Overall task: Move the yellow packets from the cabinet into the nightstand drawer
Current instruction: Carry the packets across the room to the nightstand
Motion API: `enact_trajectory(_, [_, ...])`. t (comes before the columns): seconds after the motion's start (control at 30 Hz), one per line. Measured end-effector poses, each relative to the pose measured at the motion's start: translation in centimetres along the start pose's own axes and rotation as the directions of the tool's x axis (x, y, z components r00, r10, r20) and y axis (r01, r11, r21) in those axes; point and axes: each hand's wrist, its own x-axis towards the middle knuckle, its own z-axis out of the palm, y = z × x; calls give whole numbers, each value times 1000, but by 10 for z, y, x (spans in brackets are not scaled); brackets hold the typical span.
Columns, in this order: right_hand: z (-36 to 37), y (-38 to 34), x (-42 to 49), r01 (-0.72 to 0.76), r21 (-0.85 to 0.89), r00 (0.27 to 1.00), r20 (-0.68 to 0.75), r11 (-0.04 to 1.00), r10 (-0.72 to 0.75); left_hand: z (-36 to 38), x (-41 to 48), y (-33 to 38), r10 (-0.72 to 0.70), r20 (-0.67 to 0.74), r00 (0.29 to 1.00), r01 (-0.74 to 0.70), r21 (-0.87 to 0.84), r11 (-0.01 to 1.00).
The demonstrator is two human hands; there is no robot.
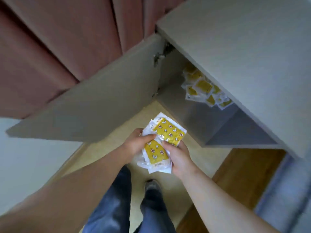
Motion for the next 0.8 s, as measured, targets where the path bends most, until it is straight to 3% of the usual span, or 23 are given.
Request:
enact_trajectory(0.23, [74,-46,-145,112,-210,968,246,971,-59,-52,-170,30,99,-186,977,-143,-240,960])
enact_trajectory(0.43, [170,-5,-246,129,-420,892,446,898,80,-143,-300,-11,79,-412,908,-253,-388,886])
enact_trajectory(0.6, [255,84,-324,151,-616,789,546,773,282,-225,-403,-103,-31,-616,787,-367,-507,780])
enact_trajectory(0.8, [347,231,-423,301,-766,586,618,567,524,-305,-524,-243,-270,-787,554,-547,-589,595])
